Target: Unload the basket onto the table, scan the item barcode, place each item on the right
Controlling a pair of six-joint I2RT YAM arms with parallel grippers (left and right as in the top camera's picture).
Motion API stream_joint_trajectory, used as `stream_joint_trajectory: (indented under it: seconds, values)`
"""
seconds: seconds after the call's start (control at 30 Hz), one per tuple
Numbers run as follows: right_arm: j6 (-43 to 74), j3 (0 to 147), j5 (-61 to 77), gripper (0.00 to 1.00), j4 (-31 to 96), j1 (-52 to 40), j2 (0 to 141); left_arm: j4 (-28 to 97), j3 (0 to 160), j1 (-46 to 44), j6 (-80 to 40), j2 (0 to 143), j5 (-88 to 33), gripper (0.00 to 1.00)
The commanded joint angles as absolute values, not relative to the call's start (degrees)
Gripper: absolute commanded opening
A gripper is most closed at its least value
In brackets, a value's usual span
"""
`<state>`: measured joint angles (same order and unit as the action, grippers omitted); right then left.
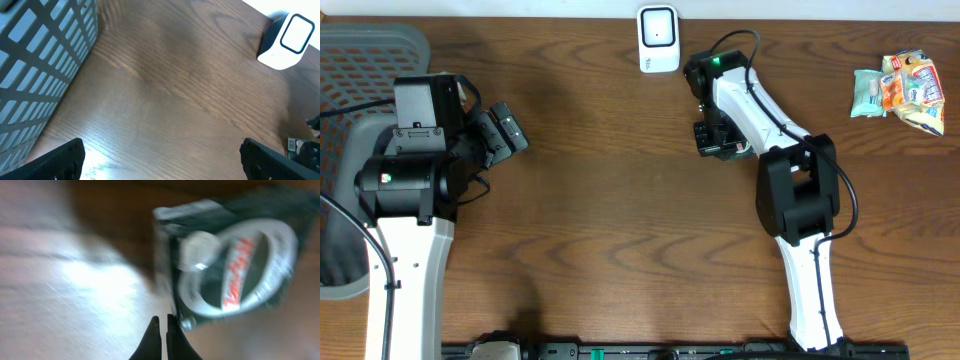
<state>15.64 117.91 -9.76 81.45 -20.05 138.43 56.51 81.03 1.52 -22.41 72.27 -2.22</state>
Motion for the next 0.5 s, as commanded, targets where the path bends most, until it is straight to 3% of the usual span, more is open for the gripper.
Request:
stream_joint_trajectory:
  seconds: [0.0,0.13,0.23,0.3,0.4,0.47]
  values:
    - [16.93,118.83,-17.72,0.01,82.56,-19.75,132.00,56.55,81.54,1.87,-21.65,72.23,-1.69,0.98]
    - [17.54,118.83,-18.48,0.02,78.94,-19.31,128.77,56.55,81.54,1.87,-21.65,72.23,-1.67,0.98]
    - [17.54,118.83,-18.02,0.21,75.64,-19.03,128.16,56.55,81.54,1.87,-21.65,72.23,-1.69,0.98]
    - [17.52,118.80,-17.43,0.39,73.45,-18.81,128.31,56.55,81.54,1.87,-21.65,72.23,-1.67,0.98]
    - [17.52,118.78,-16.60,0.27,70.32,-18.44,129.21,56.58,81.54,1.87,-21.65,72.23,-1.67,0.98]
    - [17.45,118.78,-16.38,0.32,69.30,-18.31,129.93,56.55,81.54,1.87,-21.65,72.23,-1.69,0.98]
